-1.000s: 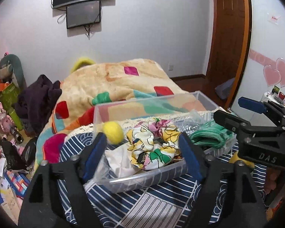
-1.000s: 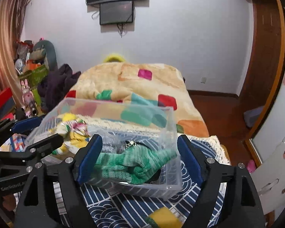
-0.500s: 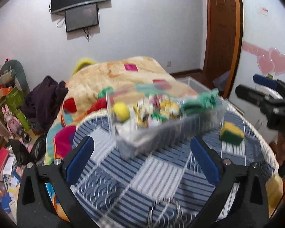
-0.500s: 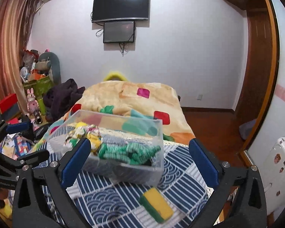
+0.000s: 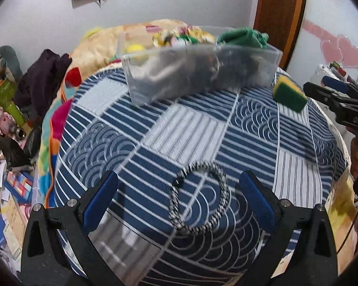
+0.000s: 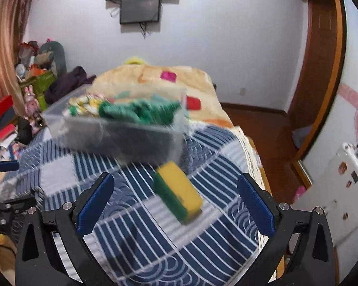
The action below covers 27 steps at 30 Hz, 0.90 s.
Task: Organize soft objects
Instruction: 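Grasp the yellow-green sponge with the right gripper while the left grasps the black-white cord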
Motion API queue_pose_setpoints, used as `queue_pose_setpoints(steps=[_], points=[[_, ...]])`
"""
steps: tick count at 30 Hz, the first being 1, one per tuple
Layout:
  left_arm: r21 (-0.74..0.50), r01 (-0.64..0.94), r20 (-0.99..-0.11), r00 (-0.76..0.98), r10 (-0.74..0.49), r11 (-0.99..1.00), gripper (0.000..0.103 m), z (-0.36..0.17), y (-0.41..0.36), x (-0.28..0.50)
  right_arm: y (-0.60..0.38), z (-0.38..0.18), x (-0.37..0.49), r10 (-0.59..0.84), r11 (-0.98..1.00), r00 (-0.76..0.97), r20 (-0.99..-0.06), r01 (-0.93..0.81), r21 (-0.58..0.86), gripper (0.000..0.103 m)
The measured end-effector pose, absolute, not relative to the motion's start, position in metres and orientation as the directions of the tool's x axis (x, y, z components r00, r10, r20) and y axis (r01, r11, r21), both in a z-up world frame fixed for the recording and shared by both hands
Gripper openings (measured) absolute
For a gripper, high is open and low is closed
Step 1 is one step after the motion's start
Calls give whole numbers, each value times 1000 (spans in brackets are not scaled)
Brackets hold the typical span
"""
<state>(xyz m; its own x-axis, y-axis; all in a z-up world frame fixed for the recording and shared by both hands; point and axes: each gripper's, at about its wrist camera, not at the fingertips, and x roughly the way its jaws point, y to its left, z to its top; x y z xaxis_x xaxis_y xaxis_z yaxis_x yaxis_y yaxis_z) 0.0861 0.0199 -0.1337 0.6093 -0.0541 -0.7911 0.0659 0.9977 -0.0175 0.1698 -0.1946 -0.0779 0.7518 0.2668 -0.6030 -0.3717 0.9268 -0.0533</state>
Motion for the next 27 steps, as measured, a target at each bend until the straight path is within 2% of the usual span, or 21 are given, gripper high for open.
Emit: queue_pose_setpoints(steps=[4,5,7,8,11,13,15,16,18,21,23,27], points=[[3,66,-791,611,-38,998,103,-141,15,81,-204,-95,177,244,936,725,-644,-349,-39,101],[0,63,-790,613,-39,998,103,-143,15,80,-205,-97,179,240,938,724,-647,-344,-36,98],[-25,52,-784,618,-52,998,103,-146,17,79,-208,-100,183,225,945,723,-653,-326,-35,84],[-29,47,-778,626,-52,998,101,-146,18,78,-209,-102,186,225,945,715,-662,-327,-31,82],[-11,40,-762,647,-34,999,85,-144,17,76,-211,-109,193,229,943,691,-685,-332,-19,72],[-16,44,-755,654,-41,999,75,-143,17,75,-212,-115,196,239,941,671,-702,-339,-3,54],[-20,49,-750,660,-47,999,57,-141,17,74,-211,-119,195,276,932,641,-716,-362,34,42],[-19,55,-746,665,-50,998,51,-141,17,73,-210,-120,193,290,928,635,-716,-371,47,36],[-14,64,-742,668,-53,998,37,-140,17,74,-208,-118,188,286,926,645,-708,-376,31,33],[-10,75,-741,669,-58,997,22,-139,18,75,-203,-112,178,289,919,664,-690,-394,5,30],[-22,74,-742,667,-66,997,18,-137,20,77,-201,-105,170,304,914,676,-672,-406,4,30],[-27,65,-730,680,-64,998,16,-131,24,81,-197,-91,162,333,905,691,-642,-426,11,30]])
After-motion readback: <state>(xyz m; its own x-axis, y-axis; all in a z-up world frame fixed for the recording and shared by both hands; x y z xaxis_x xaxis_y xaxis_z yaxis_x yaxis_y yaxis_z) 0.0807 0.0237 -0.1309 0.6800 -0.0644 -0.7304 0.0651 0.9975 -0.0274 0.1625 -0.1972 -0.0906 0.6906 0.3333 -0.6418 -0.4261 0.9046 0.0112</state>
